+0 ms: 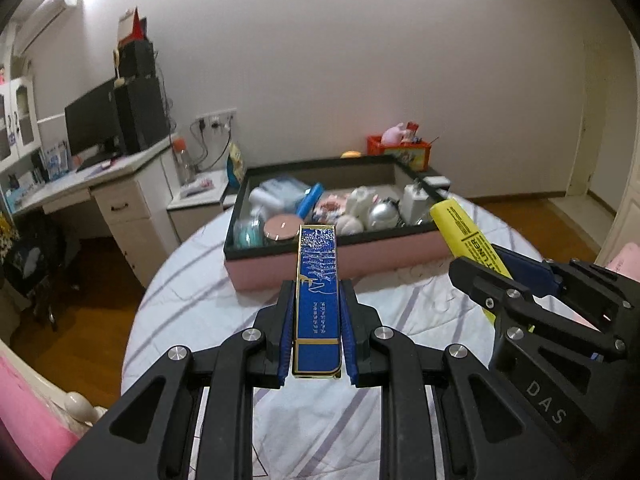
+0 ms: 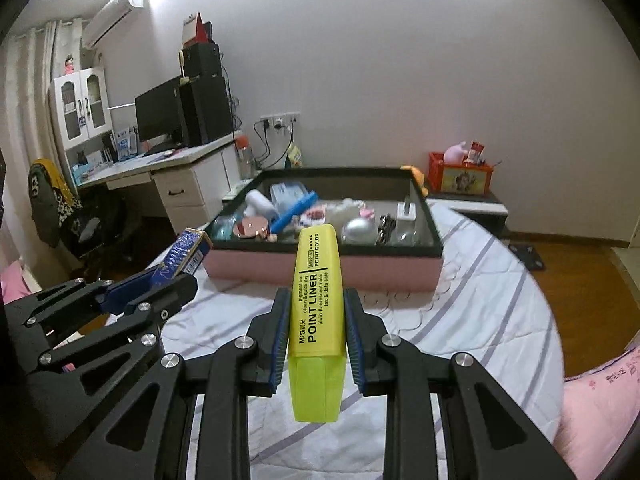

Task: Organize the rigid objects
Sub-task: 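Lift the case and yellow highlighter and carry them over the pink box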

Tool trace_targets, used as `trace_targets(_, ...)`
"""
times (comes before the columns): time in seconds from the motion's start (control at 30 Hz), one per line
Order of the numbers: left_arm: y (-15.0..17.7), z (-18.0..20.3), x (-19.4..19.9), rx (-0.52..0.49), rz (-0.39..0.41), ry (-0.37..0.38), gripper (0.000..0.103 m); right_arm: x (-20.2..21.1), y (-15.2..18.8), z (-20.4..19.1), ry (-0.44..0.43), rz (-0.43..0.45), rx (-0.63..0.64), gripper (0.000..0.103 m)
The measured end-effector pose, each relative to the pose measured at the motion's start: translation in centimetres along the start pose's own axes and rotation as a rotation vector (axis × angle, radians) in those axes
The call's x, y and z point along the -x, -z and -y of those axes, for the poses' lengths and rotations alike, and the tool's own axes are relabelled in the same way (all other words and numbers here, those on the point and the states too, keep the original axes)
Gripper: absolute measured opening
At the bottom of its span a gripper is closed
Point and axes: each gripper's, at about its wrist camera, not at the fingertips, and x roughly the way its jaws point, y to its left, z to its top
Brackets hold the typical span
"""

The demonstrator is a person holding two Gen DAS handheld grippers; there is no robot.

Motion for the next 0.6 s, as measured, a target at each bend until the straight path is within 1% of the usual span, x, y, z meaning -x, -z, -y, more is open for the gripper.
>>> trace_targets(0.07,-0.5,0.3,1.0,-0.002,0.026,0.015,0.020,1.1,-0.4,0.0,0.000,0.028,-0.001,0.027)
trace_targets(0.23,-1.8,1.1,3.0,-0.021,0.085,0.007,0.021,3.2,-1.3,0.0,-0.006,0.082,-0.007,0.027)
trace_targets(0.3,-2.3,1.3,3.7,-0.021,0.109,0.006,0.021,4.0,-1.8,-0.1,0.008,0.103,0.004,0.027)
trace_targets(0.33,-2.6,1.4,4.2,-0.020,0.124,0.010,0.021,4.6,-2.0,-0.2,0.010,0.129,0.003,0.027)
trace_targets(0.4,-3.2,1.5,4.9,-0.009,0.147,0.026,0.021,5.4,-2.5,-0.5,0.038,0.151,0.020,0.027)
trace_targets(0.43,-3.5,1.6,5.5,-0.001,0.172,0.026,0.021,6.0,-2.8,-0.7,0.049,0.177,0.028,0.027)
trace_targets(0.53,-4.3,1.7,6.7,-0.006,0.224,0.011,0.021,7.2,-3.5,-0.9,0.052,0.214,0.029,0.027)
trace_targets(0.6,-4.7,1.8,7.4,-0.011,0.257,0.003,0.021,8.0,-4.1,-1.2,0.080,0.243,0.047,0.027)
